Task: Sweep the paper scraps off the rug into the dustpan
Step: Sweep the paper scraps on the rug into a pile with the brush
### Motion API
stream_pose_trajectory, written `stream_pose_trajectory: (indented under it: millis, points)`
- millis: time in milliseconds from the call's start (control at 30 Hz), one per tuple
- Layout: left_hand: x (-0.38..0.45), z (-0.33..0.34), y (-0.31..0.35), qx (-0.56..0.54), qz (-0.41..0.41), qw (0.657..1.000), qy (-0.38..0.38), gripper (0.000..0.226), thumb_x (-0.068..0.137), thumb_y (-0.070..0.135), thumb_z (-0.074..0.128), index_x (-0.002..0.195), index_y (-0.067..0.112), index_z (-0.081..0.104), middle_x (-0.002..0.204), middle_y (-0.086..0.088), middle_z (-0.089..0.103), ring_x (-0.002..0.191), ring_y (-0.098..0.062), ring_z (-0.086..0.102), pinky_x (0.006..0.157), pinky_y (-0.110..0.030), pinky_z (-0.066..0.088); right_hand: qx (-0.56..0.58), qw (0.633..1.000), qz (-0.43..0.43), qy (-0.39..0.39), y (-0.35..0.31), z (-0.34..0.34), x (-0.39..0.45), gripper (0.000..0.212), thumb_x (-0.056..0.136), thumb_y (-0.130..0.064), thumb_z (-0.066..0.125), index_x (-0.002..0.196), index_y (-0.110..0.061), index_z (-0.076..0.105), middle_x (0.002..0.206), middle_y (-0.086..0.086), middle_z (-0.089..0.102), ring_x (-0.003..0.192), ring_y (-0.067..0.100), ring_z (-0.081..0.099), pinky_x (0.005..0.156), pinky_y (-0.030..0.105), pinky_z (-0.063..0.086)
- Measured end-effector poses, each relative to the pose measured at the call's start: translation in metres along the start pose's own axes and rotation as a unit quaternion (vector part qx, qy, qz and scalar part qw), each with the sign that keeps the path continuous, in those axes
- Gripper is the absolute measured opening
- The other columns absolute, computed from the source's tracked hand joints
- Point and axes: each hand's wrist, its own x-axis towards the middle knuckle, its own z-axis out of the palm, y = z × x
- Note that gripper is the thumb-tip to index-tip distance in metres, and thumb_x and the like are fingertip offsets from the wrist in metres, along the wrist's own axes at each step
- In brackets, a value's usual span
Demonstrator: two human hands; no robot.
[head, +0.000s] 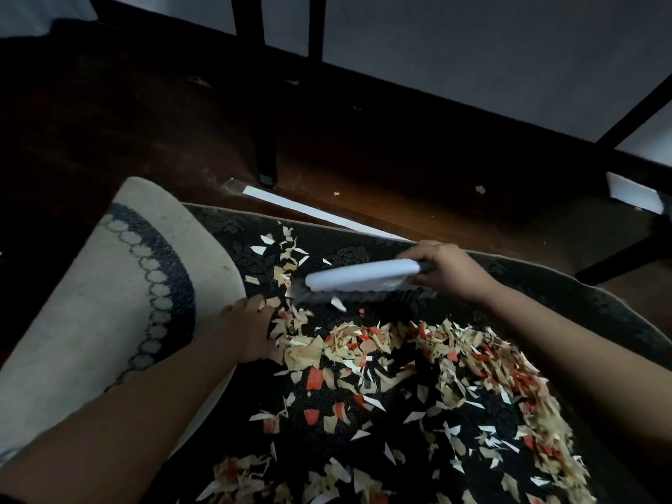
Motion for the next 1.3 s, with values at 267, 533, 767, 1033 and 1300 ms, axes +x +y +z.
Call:
stream_pose_trajectory:
  millis: [267, 533, 767, 1033, 1300]
  points:
    - [-0.007, 0.004, -0.018, -0.016, -0.009, 1.0, 0.014, 0.063, 0.09, 0.047, 0.049, 0.145, 0.021, 0.033, 0.154, -0.007, 0.023, 0.141, -0.026, 0.027, 0.112, -0.04, 0.032, -0.001, 0.985, 0.075, 0.157, -0.048, 0.02, 0.061, 0.035, 0.084, -0.013, 0.065, 0.117, -0.025, 0.064, 0.111, 0.004, 0.06, 0.098, 0.026, 0.056, 0.07, 0.032, 0.043]
    - [-0.011, 0.007, -0.037, -0.006, -0.021, 1.0, -0.011, 0.061, 0.094, 0.045, 0.046, 0.145, 0.016, 0.03, 0.157, -0.009, 0.015, 0.144, -0.029, 0.021, 0.114, -0.042, 0.029, -0.046, 0.97, 0.157, 0.178, -0.071, 0.055, 0.12, 0.032, 0.088, -0.008, 0.057, 0.116, -0.022, 0.061, 0.11, 0.008, 0.057, 0.095, 0.034, 0.059, 0.065, 0.034, 0.042]
    - [-0.013, 0.015, -0.045, -0.008, -0.028, 1.0, -0.003, 0.058, 0.093, 0.043, 0.047, 0.143, 0.018, 0.032, 0.156, -0.009, 0.017, 0.143, -0.03, 0.022, 0.114, -0.042, 0.029, -0.08, 0.989, 0.08, 0.091, -0.072, 0.064, 0.126, 0.028, 0.086, -0.017, 0.064, 0.112, -0.026, 0.063, 0.107, 0.004, 0.057, 0.096, 0.031, 0.06, 0.068, 0.032, 0.043]
    - [-0.009, 0.013, -0.036, -0.012, -0.024, 1.0, -0.005, 0.069, 0.092, 0.049, 0.046, 0.15, 0.02, 0.023, 0.159, -0.006, 0.01, 0.146, -0.028, 0.016, 0.116, -0.042, 0.025, -0.067, 0.995, -0.034, -0.065, -0.037, 0.017, 0.073, 0.033, 0.083, -0.007, 0.067, 0.114, -0.017, 0.066, 0.115, 0.002, 0.061, 0.107, 0.019, 0.056, 0.095, 0.036, 0.048]
    - [-0.007, 0.014, -0.04, -0.016, -0.025, 1.0, 0.001, 0.068, 0.091, 0.048, 0.048, 0.149, 0.019, 0.025, 0.159, -0.007, 0.012, 0.145, -0.028, 0.018, 0.116, -0.042, 0.026, -0.013, 0.999, -0.037, -0.009, -0.027, -0.007, 0.051, 0.038, 0.08, -0.002, 0.069, 0.117, -0.012, 0.065, 0.112, 0.005, 0.062, 0.103, 0.018, 0.056, 0.093, 0.031, 0.048]
